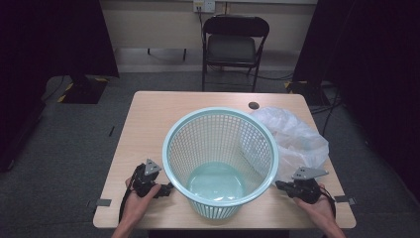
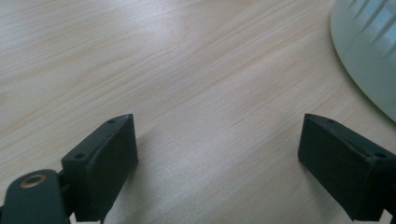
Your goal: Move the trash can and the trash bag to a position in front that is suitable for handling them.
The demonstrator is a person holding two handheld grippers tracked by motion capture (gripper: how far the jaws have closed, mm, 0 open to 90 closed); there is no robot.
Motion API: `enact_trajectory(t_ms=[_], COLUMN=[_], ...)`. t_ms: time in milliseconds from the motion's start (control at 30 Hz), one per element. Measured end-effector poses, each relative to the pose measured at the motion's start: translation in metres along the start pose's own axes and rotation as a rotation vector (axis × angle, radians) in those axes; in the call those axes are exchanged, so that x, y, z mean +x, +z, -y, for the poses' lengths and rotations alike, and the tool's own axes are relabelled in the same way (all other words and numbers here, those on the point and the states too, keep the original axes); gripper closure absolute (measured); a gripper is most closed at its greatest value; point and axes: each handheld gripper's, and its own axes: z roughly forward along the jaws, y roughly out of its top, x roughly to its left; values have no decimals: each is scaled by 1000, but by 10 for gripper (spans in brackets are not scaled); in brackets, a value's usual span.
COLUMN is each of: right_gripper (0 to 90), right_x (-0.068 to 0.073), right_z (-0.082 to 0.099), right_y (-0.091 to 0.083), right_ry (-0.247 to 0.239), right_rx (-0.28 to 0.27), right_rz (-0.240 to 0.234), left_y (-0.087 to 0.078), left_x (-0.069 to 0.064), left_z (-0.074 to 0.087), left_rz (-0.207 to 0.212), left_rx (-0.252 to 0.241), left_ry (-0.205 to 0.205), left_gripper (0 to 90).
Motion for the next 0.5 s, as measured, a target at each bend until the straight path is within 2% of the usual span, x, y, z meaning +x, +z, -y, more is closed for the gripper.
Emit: enact_trajectory(t_ms=[300, 500], right_gripper=[900, 900], right_x=[25, 37], right_z=[14, 22], right_y=[-14, -21], right_ry=[-22, -28], right_rx=[15, 26], right_rz=[-19, -29], left_y=[0, 0], left_x=[0, 1], left_z=[0, -1], left_rz=[-1, 0], left_rx=[0, 2], left_ry=[2, 3], left_gripper=[113, 109])
